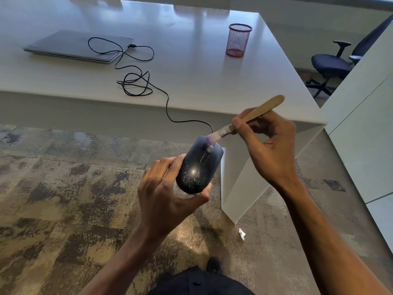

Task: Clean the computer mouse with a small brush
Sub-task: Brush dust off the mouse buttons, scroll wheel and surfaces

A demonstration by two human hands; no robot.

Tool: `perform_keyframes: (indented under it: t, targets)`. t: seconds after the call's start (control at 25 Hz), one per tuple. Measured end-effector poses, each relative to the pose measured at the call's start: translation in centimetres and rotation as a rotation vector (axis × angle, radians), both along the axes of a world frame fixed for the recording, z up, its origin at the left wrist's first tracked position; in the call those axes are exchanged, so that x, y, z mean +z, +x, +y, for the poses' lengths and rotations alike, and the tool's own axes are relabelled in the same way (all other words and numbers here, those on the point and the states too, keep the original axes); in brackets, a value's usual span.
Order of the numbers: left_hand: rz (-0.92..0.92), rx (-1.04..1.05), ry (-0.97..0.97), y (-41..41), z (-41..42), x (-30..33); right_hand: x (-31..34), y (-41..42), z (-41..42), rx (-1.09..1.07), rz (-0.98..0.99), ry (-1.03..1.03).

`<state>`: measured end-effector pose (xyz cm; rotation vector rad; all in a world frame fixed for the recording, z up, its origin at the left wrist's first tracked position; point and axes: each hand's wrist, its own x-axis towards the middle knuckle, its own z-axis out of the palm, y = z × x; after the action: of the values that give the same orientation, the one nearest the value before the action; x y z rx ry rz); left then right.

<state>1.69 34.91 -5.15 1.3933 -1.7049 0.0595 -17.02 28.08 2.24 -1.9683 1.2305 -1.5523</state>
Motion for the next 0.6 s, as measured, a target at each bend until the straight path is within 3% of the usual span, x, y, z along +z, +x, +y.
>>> perform_keyframes:
  t: [0.12, 0.24, 0.4, 0.6]
  targets:
    - [-0.007, 0.006, 0.009, 0.0, 0.0, 0.0, 0.0, 0.2, 0.0, 0.020, 0.072, 0.009]
    - [-0.009, 0.005, 0.013, 0.1, 0.0, -0.1, 0.1, 0.2, -0.1, -0.045, 0.001, 0.025]
    - [-0.025, 0.021, 0.017, 0.4, -0.4, 0.0, -0.3, 0.5, 0.7, 0.136, -0.008, 0.085]
    - [-0.026, 0.023, 0.005, 0.4, -0.7, 0.0, -0.4, 0.3, 1.2, 0.001, -0.066, 0.002]
